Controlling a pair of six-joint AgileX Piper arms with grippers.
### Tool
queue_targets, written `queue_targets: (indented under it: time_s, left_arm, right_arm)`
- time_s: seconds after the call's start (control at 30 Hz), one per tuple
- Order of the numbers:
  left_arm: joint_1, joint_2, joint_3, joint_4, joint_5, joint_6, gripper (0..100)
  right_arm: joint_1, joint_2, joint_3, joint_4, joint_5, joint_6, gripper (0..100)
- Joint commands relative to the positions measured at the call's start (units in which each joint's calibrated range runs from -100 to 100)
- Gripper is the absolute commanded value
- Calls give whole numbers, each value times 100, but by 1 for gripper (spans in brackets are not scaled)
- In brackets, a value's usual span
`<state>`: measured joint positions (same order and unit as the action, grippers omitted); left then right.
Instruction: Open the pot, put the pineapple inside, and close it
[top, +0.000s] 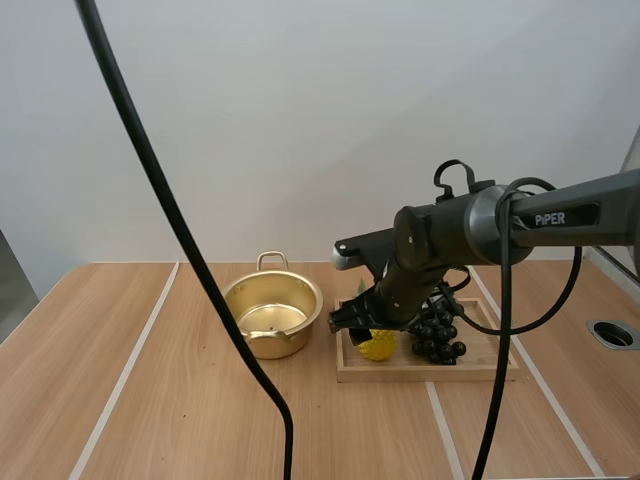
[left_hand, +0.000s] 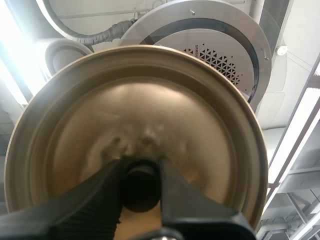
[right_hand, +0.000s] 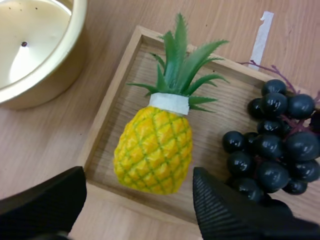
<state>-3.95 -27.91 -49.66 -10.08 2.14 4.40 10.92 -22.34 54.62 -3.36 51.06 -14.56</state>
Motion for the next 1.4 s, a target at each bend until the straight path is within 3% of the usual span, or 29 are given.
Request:
queue_targets:
  time_s: [0.0,0.27,0.5,0.73,0.93,1.37]
  left_arm:
    - [-4,-13,-2,-38,119,11,0]
    - [-4,-13,-2,-38,297,11,0]
    - [-4,-13,-2,-38,297,11,0]
    - [-4,-13,-2,-38,297,11,0]
    - [-4,-13,-2,-38,297,11,0]
    - [-4,-13,-2,-38,297,11,0]
  right_arm:
    - [5,-15,-11,-322,94,-38,100]
    - [5,-15,-11,-475,145,-149,100]
    - [5,-15,-11,-117,-84,-101,100]
    - [5,-15,-225,-341,-13,-201,100]
    - [5,-15,-434,-46,186,-216,100]
    - [5,859,-434,134,-24,-216,100]
